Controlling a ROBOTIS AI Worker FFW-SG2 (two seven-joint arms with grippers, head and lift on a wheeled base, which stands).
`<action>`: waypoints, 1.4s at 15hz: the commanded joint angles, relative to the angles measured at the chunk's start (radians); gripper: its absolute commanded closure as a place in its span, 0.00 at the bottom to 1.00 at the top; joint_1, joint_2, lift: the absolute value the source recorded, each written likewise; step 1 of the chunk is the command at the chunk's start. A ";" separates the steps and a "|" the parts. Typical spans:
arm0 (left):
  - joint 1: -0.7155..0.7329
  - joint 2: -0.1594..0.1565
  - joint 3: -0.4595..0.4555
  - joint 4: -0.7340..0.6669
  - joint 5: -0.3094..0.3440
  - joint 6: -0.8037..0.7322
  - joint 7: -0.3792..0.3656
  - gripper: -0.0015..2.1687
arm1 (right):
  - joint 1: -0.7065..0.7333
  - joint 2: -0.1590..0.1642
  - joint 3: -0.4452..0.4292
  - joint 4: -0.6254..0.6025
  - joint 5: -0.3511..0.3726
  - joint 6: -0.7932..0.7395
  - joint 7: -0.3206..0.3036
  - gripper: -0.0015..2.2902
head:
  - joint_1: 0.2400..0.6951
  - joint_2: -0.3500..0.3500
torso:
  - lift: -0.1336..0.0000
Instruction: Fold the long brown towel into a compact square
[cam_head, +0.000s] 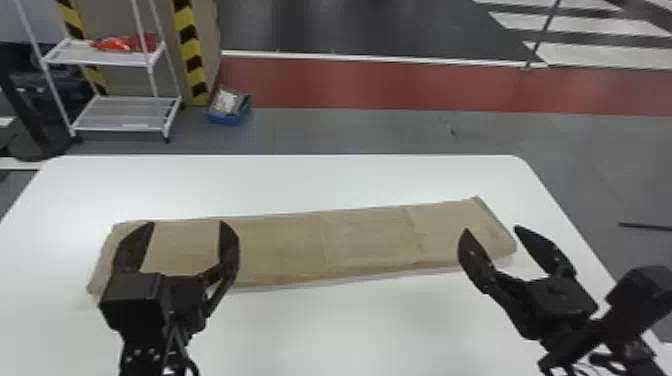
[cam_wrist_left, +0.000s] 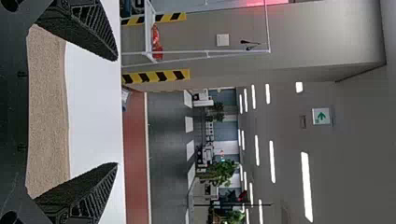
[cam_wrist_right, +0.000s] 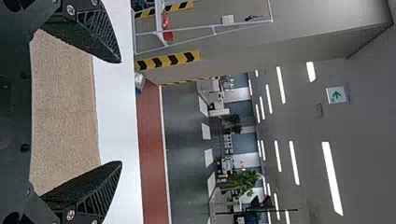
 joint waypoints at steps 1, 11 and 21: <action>-0.015 -0.002 0.009 0.022 0.008 0.000 -0.008 0.04 | -0.003 0.000 -0.001 0.007 0.000 0.000 0.000 0.05 | 1.00 0.37 | 0.11; -0.220 0.006 0.353 0.227 0.185 0.199 -0.189 0.04 | -0.029 -0.032 0.007 0.051 0.008 -0.003 0.000 0.05 | 1.00 0.58 | 0.11; -0.283 0.009 0.419 0.367 0.208 0.236 -0.319 0.07 | -0.031 -0.049 0.012 0.059 0.011 -0.003 0.002 0.05 | 1.00 0.68 | 0.11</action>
